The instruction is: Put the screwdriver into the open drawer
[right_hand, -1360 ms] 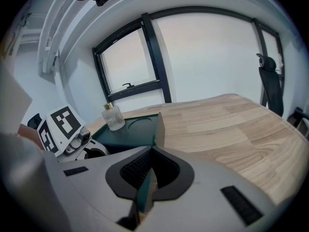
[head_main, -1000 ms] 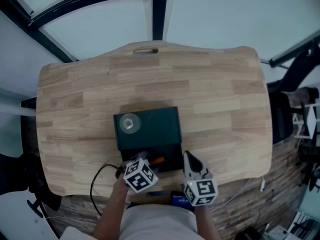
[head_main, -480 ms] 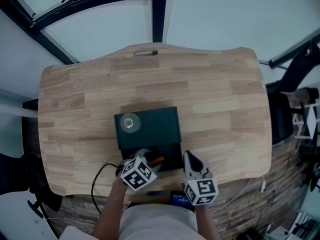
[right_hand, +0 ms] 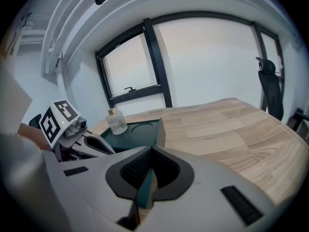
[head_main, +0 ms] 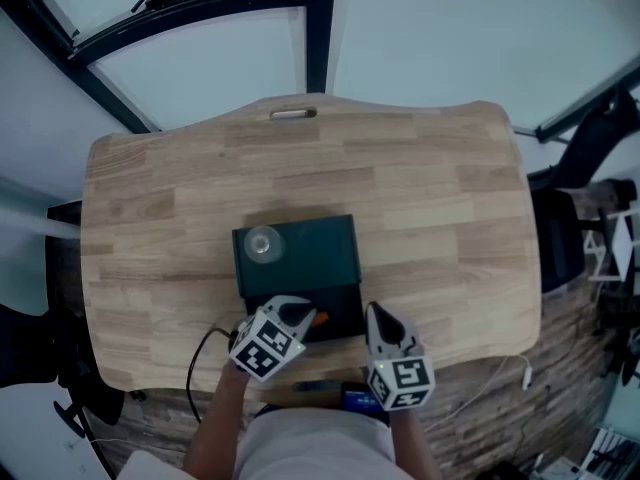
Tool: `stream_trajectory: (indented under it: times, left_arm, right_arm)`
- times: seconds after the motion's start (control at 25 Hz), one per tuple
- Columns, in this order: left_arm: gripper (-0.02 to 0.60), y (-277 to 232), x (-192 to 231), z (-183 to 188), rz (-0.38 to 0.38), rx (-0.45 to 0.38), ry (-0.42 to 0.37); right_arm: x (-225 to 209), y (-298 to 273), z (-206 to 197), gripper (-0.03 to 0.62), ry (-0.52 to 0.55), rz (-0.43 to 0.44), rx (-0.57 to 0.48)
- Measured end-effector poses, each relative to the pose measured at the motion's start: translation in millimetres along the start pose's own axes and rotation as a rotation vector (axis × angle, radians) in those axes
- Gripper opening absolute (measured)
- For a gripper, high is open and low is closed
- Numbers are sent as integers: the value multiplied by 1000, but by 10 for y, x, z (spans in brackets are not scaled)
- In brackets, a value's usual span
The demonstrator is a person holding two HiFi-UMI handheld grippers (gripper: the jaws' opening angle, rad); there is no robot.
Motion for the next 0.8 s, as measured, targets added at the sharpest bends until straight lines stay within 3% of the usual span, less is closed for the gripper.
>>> stream_trajectory:
  times: [0.32, 0.64, 0.8]
  left_arm:
    - [-2, 70, -47, 10, -20, -1, 5]
    - [-2, 182, -2, 143, 58, -57, -9]
    - [-2, 321, 29, 238, 98, -120, 44]
  right_arm:
    - [-12, 68, 23, -3, -2, -7, -16]
    - [52, 144, 95, -3, 11, 6, -42]
    - [124, 200, 173, -3, 28, 21, -68]
Point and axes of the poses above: the fingertips, and each gripper's own axes: y backward along the fingers, x to its left, z out of its top, the point moved 2 cm from there along y, backward along the fingers, and after that the axes turned 7 degrees about -y, right-handed, at the moved point
